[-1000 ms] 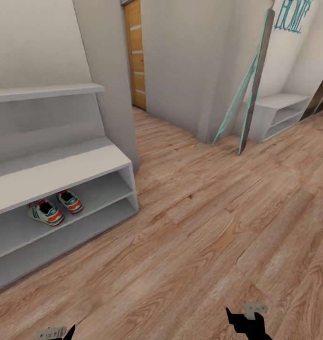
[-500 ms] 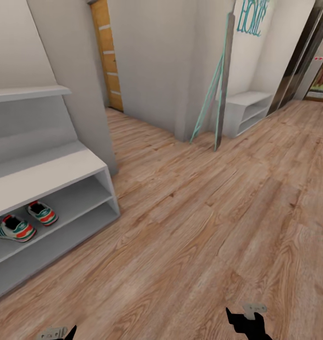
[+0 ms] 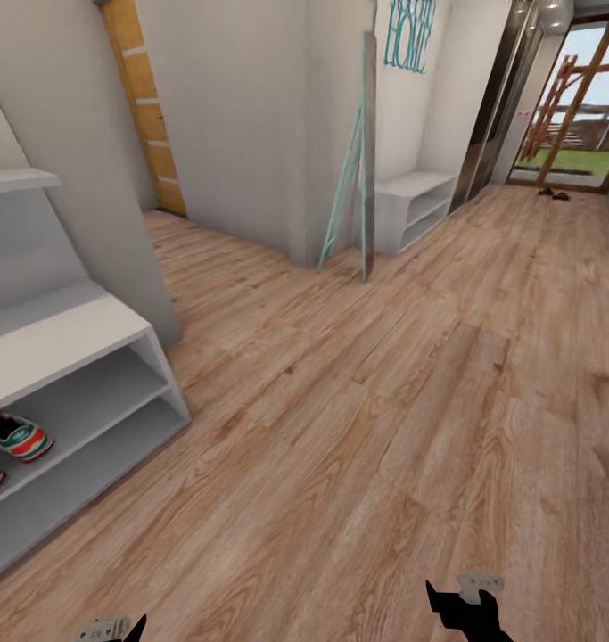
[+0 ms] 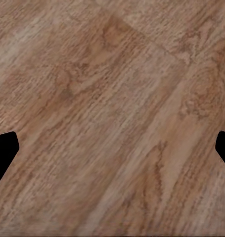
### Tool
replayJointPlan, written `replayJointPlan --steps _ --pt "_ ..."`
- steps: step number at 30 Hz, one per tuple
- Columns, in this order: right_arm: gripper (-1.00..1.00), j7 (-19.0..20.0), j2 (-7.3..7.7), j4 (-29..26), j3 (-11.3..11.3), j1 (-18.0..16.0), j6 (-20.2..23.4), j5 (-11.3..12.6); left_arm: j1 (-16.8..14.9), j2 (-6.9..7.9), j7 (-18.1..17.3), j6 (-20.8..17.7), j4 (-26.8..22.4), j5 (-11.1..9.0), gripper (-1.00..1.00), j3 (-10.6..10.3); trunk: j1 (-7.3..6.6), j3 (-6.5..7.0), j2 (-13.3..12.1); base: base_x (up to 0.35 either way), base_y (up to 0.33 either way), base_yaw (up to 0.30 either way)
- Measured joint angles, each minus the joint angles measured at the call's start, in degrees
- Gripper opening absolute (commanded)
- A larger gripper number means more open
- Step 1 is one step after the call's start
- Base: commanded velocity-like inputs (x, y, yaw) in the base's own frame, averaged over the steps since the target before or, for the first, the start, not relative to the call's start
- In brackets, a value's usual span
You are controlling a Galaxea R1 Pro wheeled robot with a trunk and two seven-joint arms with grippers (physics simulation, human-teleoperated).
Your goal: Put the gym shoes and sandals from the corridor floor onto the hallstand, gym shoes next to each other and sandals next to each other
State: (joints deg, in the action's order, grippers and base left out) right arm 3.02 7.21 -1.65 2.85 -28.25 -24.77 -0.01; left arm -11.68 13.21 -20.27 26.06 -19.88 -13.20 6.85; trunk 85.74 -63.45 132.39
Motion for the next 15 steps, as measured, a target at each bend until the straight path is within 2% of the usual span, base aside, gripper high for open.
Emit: replayJointPlan --steps 5,15 --pt "1.00 0.0 0.00 0.0 0.0 0.0 0.0 0.0 0.0 -0.03 0.0 0.0 0.0 0.0 1.00 0.0 -0.01 0.13 0.0 0.247 0.000 -0.299" --pt "1.00 0.0 -0.08 0.0 0.0 0.0 0.0 0.0 0.0 -0.22 0.0 0.0 0.0 0.0 1.00 0.0 -0.02 0.40 0.0 0.324 0.000 -0.298"
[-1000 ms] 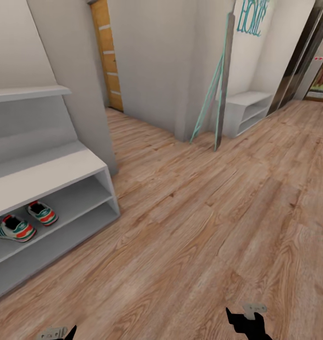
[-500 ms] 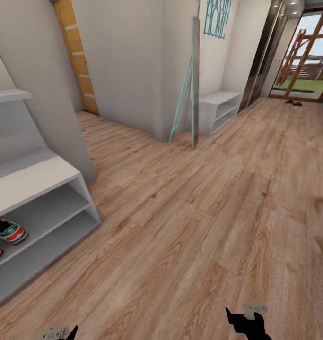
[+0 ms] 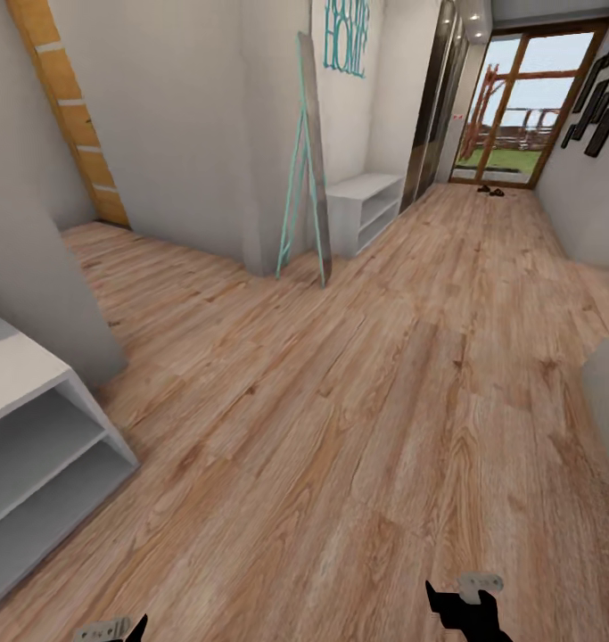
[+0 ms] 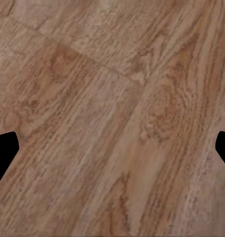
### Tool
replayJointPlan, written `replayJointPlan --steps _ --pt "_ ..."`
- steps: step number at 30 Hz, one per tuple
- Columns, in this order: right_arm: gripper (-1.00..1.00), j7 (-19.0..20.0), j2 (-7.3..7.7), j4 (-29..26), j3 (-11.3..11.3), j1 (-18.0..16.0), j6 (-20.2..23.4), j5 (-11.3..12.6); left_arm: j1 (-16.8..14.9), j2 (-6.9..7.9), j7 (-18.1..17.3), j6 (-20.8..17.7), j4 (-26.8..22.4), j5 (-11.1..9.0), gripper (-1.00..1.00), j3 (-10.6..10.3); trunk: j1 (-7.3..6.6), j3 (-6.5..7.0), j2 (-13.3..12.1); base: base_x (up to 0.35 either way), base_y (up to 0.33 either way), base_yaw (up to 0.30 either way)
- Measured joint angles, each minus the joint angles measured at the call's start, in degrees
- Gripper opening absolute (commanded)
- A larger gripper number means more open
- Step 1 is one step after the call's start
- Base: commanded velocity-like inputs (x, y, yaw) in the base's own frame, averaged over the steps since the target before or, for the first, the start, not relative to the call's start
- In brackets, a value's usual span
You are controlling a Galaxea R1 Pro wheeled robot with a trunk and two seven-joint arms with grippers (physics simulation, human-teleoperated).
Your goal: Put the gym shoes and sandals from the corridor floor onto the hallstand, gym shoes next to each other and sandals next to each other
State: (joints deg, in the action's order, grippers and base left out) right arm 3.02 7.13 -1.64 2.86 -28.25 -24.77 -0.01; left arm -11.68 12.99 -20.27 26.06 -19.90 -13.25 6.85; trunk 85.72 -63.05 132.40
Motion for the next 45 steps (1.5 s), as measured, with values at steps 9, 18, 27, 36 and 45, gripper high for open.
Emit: replayJointPlan --steps 9,18,27,36,45 --pt "1.00 0.0 -0.01 0.0 0.0 0.0 0.0 0.0 0.0 -0.06 0.0 0.0 0.0 0.0 1.00 0.0 0.00 0.24 0.0 0.338 0.000 -0.299" --pt "1.00 0.0 -0.01 0.0 0.0 0.0 0.0 0.0 0.0 -0.13 0.0 0.0 0.1 0.0 1.00 0.0 0.00 0.58 0.0 0.339 0.000 -0.294" --pt "1.00 0.1 -0.01 0.1 -0.1 0.0 -0.1 0.0 0.0 -0.15 0.0 0.0 0.1 0.0 1.00 0.0 0.00 1.06 0.0 0.339 0.000 -0.265" --pt "1.00 0.2 -0.09 0.1 -0.1 0.2 -1.8 -0.1 0.0 -0.15 0.0 0.0 0.1 0.0 1.00 0.0 0.00 1.65 0.0 0.339 0.000 -0.239" --pt "1.00 0.2 -0.15 0.1 -0.1 0.9 -2.4 -0.1 0.0 -0.19 0.0 0.0 0.1 0.0 1.00 0.0 0.00 2.29 0.0 0.339 0.000 -0.217"
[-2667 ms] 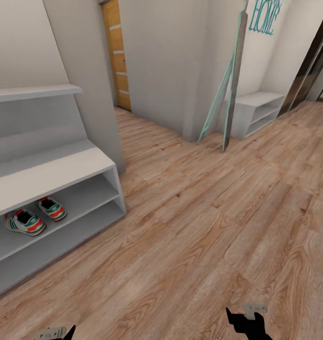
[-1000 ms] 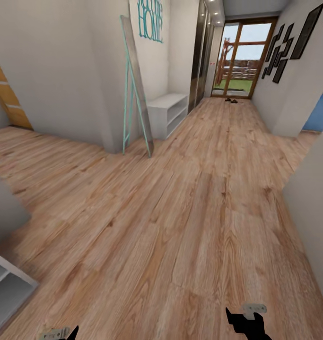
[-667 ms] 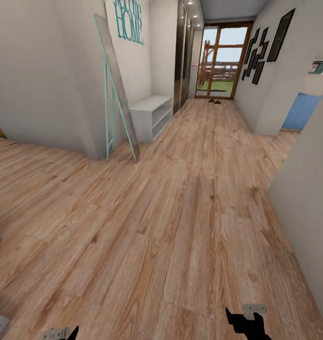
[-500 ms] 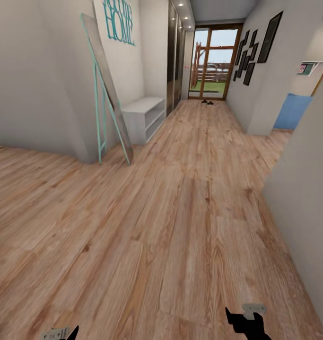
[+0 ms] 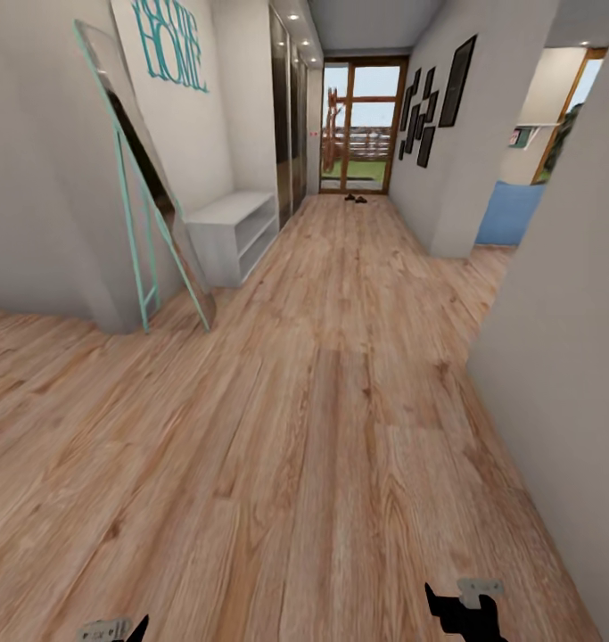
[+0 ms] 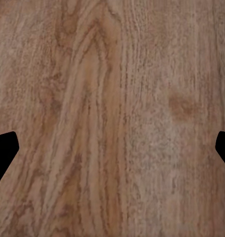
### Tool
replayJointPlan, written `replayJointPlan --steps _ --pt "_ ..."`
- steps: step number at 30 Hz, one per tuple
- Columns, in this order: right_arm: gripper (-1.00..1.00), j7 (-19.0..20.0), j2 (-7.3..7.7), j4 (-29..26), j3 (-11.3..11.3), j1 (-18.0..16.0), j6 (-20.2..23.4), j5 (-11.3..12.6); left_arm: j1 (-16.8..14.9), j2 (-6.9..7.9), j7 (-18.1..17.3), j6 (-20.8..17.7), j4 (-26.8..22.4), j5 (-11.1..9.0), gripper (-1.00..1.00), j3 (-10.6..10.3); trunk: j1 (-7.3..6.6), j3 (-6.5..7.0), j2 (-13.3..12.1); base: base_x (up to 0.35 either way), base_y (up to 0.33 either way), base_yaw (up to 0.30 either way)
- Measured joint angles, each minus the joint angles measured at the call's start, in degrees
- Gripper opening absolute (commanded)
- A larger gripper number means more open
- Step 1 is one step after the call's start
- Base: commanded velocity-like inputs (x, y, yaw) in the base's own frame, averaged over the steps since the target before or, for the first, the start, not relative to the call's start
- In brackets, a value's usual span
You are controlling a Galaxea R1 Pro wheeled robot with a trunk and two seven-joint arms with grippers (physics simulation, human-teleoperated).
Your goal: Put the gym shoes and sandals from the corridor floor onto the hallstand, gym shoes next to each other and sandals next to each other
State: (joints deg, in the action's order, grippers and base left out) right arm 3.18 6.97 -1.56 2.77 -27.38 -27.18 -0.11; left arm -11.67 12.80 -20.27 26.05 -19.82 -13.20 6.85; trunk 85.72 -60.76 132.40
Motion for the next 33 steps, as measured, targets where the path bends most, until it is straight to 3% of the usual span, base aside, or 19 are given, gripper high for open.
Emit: replayJointPlan --steps 20,33 --pt "1.00 0.0 -0.03 0.0 0.0 0.1 -0.1 -0.1 0.0 -0.03 0.0 -0.1 0.0 0.0 1.00 0.0 0.00 1.47 0.0 0.339 0.000 -0.201" --pt "1.00 0.1 -0.04 0.0 -0.1 0.1 -0.1 -0.2 0.0 -0.29 0.0 -0.1 0.0 0.0 1.00 0.0 0.00 2.57 0.0 0.339 0.000 -0.111"
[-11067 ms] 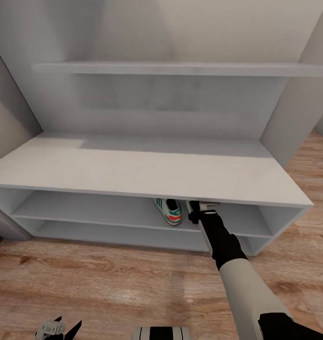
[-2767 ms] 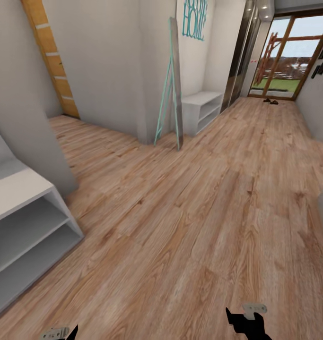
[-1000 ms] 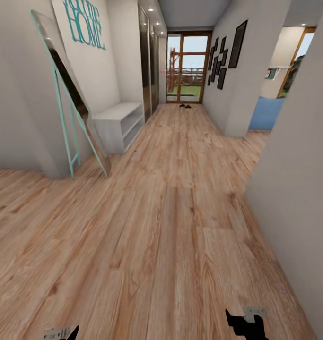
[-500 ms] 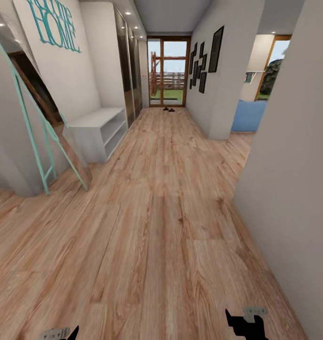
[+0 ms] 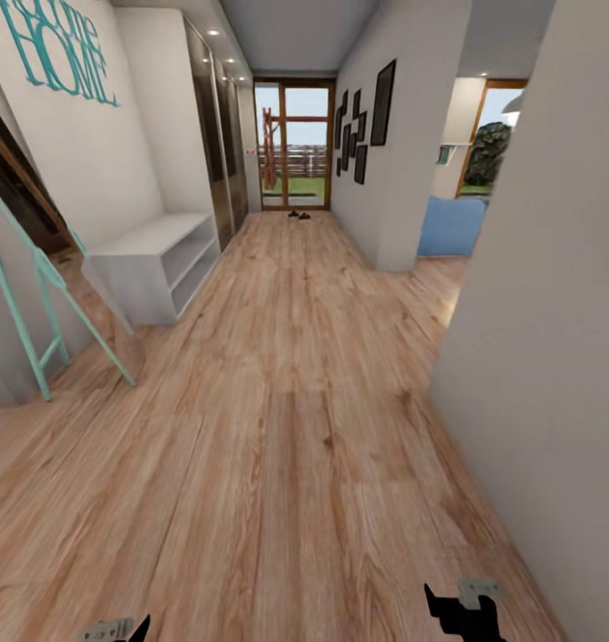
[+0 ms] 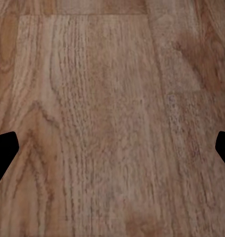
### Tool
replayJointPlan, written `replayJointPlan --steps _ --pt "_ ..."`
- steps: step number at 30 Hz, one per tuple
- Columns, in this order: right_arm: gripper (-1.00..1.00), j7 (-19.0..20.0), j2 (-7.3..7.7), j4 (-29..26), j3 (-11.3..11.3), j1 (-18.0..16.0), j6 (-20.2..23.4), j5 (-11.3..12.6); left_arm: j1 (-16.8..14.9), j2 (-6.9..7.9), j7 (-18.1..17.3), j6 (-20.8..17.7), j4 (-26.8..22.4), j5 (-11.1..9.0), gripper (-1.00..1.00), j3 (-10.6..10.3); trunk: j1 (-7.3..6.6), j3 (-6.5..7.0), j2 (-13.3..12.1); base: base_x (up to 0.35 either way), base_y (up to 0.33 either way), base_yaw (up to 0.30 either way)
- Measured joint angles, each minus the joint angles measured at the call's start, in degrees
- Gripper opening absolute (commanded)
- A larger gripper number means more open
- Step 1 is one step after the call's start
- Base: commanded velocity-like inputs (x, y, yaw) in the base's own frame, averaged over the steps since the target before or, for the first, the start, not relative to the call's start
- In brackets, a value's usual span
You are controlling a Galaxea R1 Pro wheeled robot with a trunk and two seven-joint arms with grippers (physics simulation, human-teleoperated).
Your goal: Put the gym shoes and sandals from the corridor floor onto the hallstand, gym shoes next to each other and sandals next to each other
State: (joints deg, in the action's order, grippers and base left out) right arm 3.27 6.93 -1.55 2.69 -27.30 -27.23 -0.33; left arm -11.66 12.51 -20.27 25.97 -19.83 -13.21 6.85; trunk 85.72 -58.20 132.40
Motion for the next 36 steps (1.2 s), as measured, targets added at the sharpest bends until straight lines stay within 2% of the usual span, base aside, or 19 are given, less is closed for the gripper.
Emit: replayJointPlan --steps 27,36 --pt "1.00 0.0 0.00 0.0 0.0 0.0 0.0 0.0 0.0 -0.02 0.0 0.0 0.0 0.0 1.00 0.0 0.00 2.42 0.0 0.339 0.000 -0.005" --pt "1.00 -0.2 0.00 0.0 0.0 0.0 0.0 0.0 0.0 -0.02 0.0 0.0 0.1 0.0 1.00 0.0 0.00 2.72 0.0 0.339 0.000 0.000"
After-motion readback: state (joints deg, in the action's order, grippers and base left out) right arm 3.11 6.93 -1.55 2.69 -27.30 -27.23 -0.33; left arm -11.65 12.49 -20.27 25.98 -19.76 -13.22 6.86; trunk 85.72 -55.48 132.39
